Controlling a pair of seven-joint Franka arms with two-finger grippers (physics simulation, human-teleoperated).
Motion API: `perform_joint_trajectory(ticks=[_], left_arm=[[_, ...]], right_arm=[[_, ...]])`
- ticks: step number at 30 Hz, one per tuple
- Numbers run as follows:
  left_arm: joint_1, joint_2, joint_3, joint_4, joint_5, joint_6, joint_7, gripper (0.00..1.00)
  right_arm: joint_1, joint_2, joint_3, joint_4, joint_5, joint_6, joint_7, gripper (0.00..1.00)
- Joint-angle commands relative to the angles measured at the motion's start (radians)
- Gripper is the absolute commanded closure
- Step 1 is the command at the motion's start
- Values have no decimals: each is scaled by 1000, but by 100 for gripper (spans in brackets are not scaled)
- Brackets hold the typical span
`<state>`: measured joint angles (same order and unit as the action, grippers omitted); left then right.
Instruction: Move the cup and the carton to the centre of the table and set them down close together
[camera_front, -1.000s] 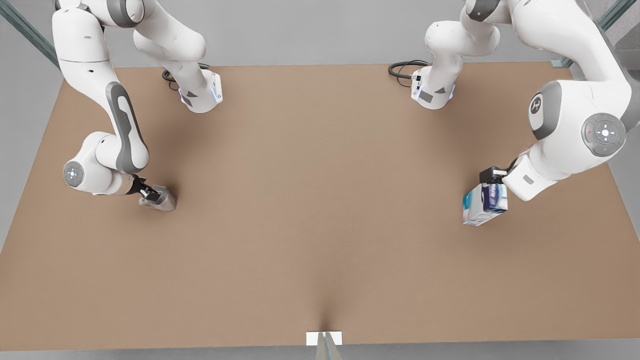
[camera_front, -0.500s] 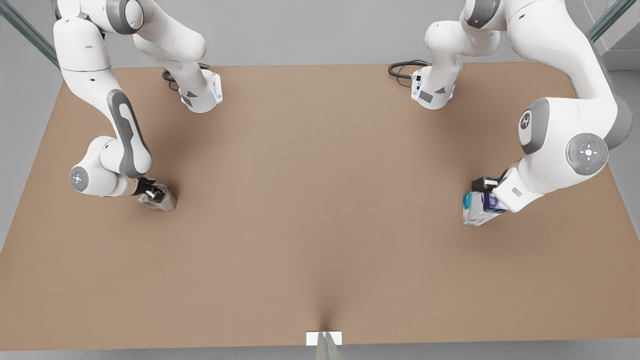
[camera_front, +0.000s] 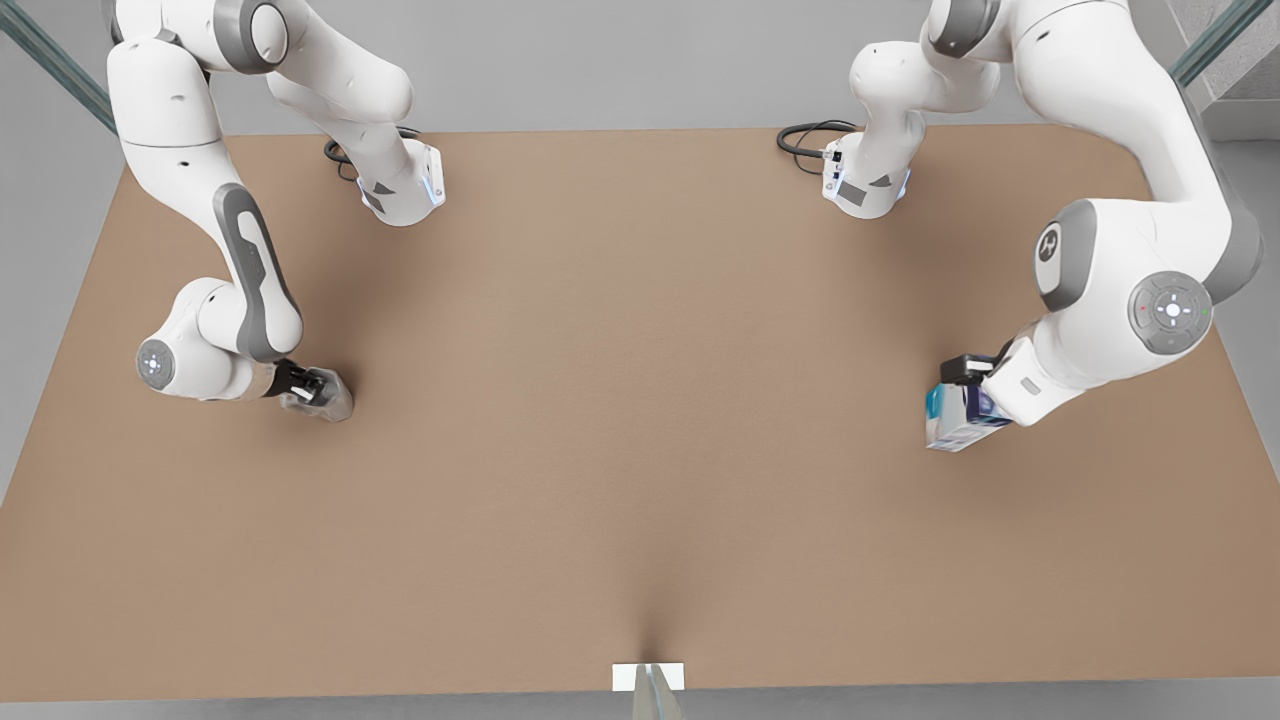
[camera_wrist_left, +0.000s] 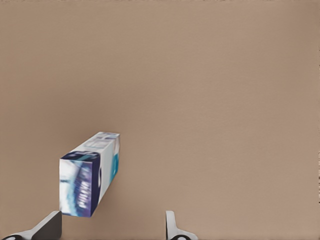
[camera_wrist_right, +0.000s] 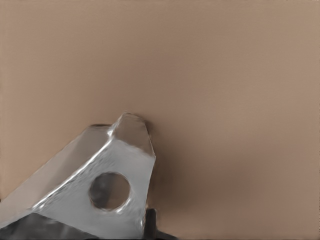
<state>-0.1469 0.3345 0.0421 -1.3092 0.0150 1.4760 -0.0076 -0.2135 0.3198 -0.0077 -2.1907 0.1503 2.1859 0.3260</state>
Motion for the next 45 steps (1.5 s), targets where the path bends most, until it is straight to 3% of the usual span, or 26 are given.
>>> perform_joint_trajectory(ticks=[1, 15, 17, 22, 24, 28, 29, 33, 34, 36, 37, 38, 45], left_arm=[[1, -2, -1, 1, -3, 0, 0, 0], [3, 0, -1, 1, -3, -11, 14, 0], [16, -2, -1, -1, -4, -17, 17, 0], [18, -5, -1, 4, 0, -17, 14, 0], [92, -6, 5, 4, -3, -11, 93, 0], [262, -11, 5, 13, -23, -14, 279, 0], [263, -6, 9, 7, -24, -3, 291, 0], [259, 1, -4, -107, -40, 106, 449, 0], [251, -5, -14, -130, -40, 109, 449, 0], [254, -52, -30, -274, -40, 193, 436, 0], [253, -81, -31, -334, -38, 231, 434, 0], [248, -144, -41, -424, -40, 288, 430, 0], [259, -176, -56, -530, 48, 322, 354, 0]], right_arm=[[0, -2, 0, 0, 0, 0, 1, 74], [2, 10, 29, 26, 0, 0, -1, 76], [5, 27, 97, 81, 9, -2, -1, 76], [333, 226, 95, 465, 97, -31, 21, 74], [499, 354, -1, 678, 167, -46, 56, 74], [815, 608, -342, 1034, 512, -106, 87, 74], [850, 654, -380, 1077, 574, -106, 125, 74], [902, 726, -391, 1161, 661, -87, 219, 71], [910, 736, -403, 1169, 664, -84, 226, 60], [915, 765, -407, 1203, 673, -8, 251, 48], [916, 768, -414, 1204, 673, 1, 257, 27], [916, 769, -414, 1204, 673, 17, 258, 0], [915, 777, -413, 1204, 675, 21, 257, 0]])
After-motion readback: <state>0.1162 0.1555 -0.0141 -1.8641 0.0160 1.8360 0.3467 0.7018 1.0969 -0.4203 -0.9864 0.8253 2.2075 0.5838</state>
